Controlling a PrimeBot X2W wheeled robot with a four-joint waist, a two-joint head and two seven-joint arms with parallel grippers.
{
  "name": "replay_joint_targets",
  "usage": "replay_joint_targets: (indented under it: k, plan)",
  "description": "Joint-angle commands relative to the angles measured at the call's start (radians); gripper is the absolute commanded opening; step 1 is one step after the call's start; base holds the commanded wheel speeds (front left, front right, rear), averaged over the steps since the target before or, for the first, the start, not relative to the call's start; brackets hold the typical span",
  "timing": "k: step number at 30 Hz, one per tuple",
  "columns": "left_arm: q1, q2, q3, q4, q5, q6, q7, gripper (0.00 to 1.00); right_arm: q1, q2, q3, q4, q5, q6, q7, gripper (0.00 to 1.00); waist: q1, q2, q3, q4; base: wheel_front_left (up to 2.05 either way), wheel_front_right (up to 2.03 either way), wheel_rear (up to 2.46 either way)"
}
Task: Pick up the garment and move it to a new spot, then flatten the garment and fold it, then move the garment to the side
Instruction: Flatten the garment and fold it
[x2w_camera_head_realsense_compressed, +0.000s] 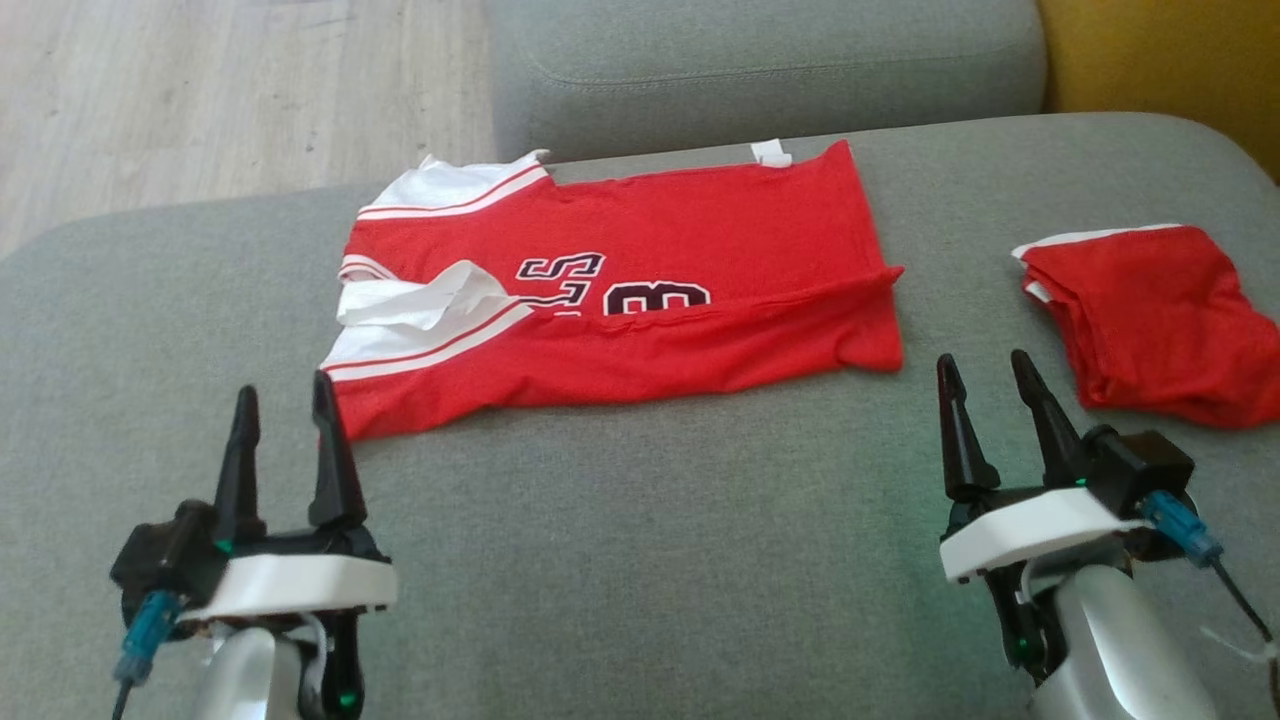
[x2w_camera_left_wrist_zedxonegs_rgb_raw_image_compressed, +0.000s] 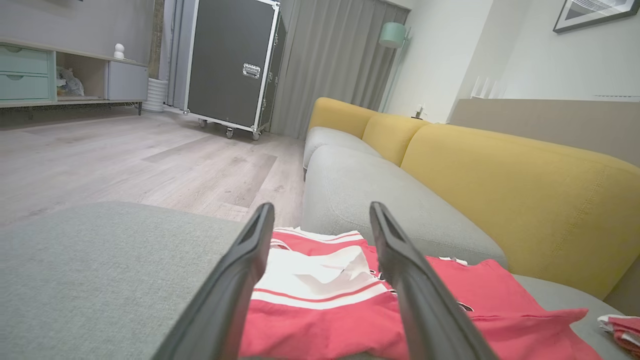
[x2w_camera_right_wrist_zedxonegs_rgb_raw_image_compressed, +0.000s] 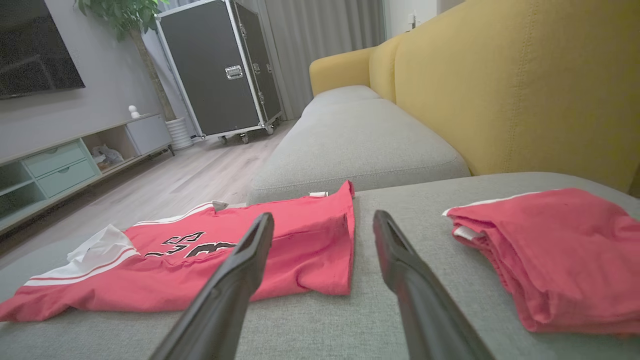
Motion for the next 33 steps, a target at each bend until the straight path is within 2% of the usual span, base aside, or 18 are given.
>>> replay_joint_targets:
  k: [1,5,10,17,24,28,33]
  plan:
    - [-0.04,0.006,0.04,-0.023,0.01,-0.003,-0.005,1.0,-0.036,0.007,0.021,-0.045,-0.007,-0.001,-0.006,1.0,0.0002,0.0,0.004,-0.006,0.0,0.0,0.0]
    - [-0.059,0.003,0.041,0.044,0.026,-0.006,-0.005,1.0,-0.053,0.01,0.03,-0.065,-0.013,-0.001,-0.006,1.0,0.0002,0.0,0.029,-0.023,0.0,0.0,0.0]
    - [-0.136,0.006,0.049,0.198,0.051,0.025,-0.005,1.0,-0.069,0.011,0.038,-0.085,0.006,-0.001,-0.006,1.0,0.0002,0.0,0.074,-0.039,0.0,0.0,0.0]
    - [-0.266,0.046,0.055,0.428,0.064,0.065,0.033,1.0,-0.078,0.011,0.055,-0.095,0.021,-0.001,-0.006,1.0,0.0002,0.0,0.125,-0.063,0.0,0.0,0.0]
    - [-0.368,0.099,0.064,0.583,0.072,0.096,0.035,1.0,-0.099,0.011,0.07,-0.109,0.035,-0.001,-0.006,1.0,0.0002,0.0,0.166,-0.082,0.0,0.0,0.0]
    - [-0.414,0.114,0.057,0.666,0.072,0.093,0.063,1.0,-0.109,0.011,0.066,-0.12,0.043,-0.001,-0.006,1.0,0.0002,0.0,0.186,-0.086,0.0,0.0,0.0]
    - [-0.445,0.114,0.062,0.764,0.039,0.058,0.125,1.0,-0.117,0.011,0.067,-0.125,0.052,-0.001,-0.006,1.0,0.0002,0.0,0.195,-0.092,0.0,0.0,0.0]
